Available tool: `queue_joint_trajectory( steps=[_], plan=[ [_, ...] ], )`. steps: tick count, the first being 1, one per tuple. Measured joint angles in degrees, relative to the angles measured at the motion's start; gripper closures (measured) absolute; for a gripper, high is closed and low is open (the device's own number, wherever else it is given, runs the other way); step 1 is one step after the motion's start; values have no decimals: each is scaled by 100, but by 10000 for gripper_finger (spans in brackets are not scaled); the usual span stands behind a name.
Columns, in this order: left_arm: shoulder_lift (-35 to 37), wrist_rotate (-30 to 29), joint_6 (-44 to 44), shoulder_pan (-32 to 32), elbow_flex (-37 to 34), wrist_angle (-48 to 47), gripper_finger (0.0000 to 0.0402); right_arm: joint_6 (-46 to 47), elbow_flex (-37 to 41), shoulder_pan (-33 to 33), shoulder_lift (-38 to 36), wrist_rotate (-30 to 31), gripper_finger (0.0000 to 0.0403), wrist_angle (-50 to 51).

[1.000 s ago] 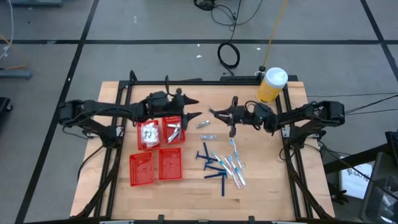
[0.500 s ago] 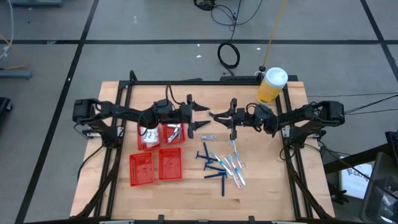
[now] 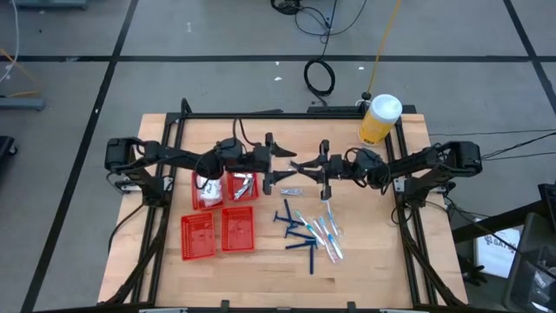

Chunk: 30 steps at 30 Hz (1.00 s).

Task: Pick & Place Travel size toiletries
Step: Put the silver nail cutter into the top right red basket

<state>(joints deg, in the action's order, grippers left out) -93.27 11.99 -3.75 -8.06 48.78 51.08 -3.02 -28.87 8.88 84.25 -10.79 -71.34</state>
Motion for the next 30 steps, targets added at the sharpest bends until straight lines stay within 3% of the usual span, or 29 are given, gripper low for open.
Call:
queue_joint_trajectory(
  steps=[7,10,13,19,25,30],
  plan=[
    [-58,-149,-89,99,133,-19,148,-17,-6,0,1,6,359,121],
    [-73,-157,-81,90,133,-72,171,-7,-6,-2,0,0,359,82],
    [-85,-175,-85,86,133,-62,225,-7,-6,-2,0,0,359,93],
    [-91,-188,-210,81,131,-113,370,-23,-4,-2,0,-1,359,90],
    [-59,-469,33,-21,131,-325,367,-53,-4,9,0,77,358,223],
    [390,-1102,85,-146,120,-1408,373,141,-14,7,-8,834,271,869]
  ],
)
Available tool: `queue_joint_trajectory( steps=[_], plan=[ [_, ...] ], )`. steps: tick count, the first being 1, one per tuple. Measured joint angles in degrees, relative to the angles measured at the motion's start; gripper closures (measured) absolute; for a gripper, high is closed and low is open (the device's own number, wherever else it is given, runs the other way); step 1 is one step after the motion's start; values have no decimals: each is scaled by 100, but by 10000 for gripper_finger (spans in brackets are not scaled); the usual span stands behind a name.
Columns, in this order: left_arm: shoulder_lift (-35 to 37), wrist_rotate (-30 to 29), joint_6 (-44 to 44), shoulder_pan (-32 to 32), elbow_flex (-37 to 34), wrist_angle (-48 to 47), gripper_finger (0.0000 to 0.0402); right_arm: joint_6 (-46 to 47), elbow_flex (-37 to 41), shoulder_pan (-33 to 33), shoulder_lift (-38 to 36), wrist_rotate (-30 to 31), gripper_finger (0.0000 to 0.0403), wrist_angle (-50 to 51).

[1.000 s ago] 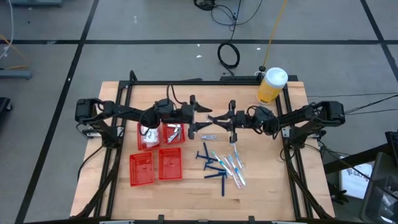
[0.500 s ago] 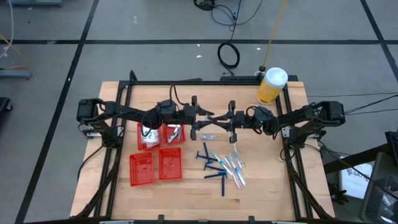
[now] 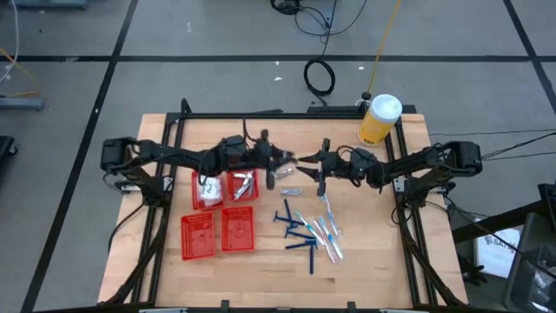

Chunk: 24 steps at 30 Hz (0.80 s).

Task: Pick & Place Travel size toiletries
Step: Put the silver nail cutter into the top right red basket

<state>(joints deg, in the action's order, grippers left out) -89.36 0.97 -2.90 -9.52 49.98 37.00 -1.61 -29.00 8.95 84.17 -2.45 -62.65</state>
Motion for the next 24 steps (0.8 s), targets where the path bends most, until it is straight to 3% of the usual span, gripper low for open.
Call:
queue_joint_trajectory(
  steps=[6,13,24],
  plan=[
    [934,-1148,156,32,5,-2000,373,-101,10,45,8,376,167,461],
    [1586,-1472,1669,20,-24,-4552,373,-37,10,123,8,377,129,566],
    [1587,-1451,3679,258,-1254,-4441,373,-52,10,195,8,386,147,689]
  ],
)
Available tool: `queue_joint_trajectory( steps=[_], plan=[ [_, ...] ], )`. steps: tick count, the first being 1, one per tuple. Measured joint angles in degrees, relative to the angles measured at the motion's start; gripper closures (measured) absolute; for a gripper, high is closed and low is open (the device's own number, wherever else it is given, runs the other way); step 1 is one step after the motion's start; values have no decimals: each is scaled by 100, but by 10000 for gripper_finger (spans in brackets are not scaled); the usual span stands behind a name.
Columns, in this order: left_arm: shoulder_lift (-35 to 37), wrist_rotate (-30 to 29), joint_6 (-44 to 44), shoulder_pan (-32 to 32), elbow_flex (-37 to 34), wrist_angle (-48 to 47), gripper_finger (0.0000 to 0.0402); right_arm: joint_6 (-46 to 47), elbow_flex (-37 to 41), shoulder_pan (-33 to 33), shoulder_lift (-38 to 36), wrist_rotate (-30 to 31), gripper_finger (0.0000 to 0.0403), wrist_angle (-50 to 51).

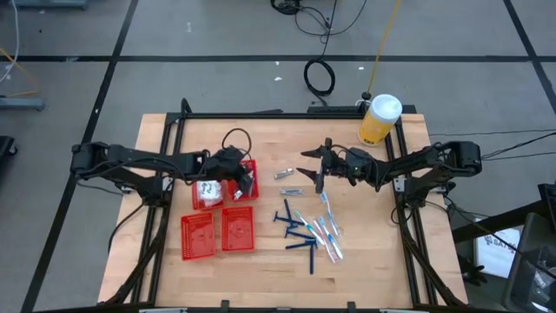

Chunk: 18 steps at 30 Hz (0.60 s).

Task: Pick & Place Travel size toiletries
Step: Put the silver nail cutter into the top right red basket

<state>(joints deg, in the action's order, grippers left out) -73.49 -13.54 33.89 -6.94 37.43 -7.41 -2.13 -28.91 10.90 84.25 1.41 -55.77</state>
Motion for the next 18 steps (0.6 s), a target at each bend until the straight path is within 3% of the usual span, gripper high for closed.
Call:
queue_joint_trajectory(
  steps=[6,13,18],
  plan=[
    [0,361,271,0,-112,117,353,0,0,0,-2,0,148,86],
    [0,540,681,0,-112,-208,260,-2,0,0,-2,-28,145,200],
    [0,458,792,0,-112,-365,196,-19,-68,2,-2,-721,148,768]
  ],
)
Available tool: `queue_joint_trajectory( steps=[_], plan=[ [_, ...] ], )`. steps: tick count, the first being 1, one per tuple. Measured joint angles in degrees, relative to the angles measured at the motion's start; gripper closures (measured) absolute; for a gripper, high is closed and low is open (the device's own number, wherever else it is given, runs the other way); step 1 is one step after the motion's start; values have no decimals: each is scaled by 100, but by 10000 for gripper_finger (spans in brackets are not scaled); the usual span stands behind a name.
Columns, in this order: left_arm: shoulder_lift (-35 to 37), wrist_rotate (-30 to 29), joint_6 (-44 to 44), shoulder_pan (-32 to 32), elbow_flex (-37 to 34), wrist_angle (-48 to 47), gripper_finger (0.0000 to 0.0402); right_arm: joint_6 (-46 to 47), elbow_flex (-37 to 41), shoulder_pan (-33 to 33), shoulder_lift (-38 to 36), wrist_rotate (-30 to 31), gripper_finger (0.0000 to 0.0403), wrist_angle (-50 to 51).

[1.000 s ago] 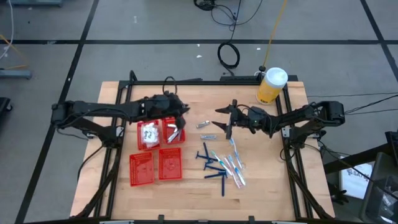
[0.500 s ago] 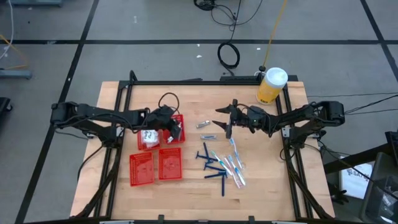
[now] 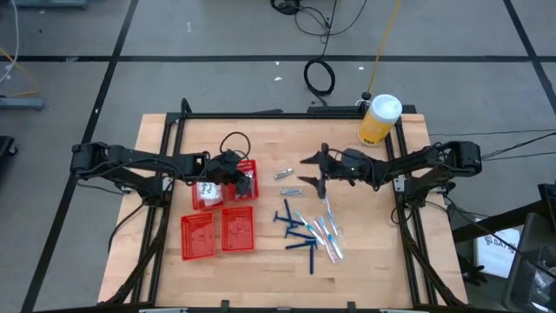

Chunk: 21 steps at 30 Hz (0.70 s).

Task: Pick & Place Travel size toiletries
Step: Put the silver nail cutter into the top right red basket

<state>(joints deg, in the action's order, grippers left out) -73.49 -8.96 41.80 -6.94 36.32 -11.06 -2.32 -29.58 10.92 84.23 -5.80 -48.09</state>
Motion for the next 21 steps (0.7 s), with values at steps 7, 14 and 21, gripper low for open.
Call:
queue_joint_trajectory(
  steps=[7,14,21],
  plan=[
    [150,-5,-643,-134,220,260,141,-54,-679,-194,59,-75,149,2181],
    [277,-9,-1995,-273,552,1769,124,-175,-749,-429,621,21,149,2318],
    [234,-9,-3924,-273,558,3458,126,-274,-1135,-443,1515,131,149,2233]
  ],
)
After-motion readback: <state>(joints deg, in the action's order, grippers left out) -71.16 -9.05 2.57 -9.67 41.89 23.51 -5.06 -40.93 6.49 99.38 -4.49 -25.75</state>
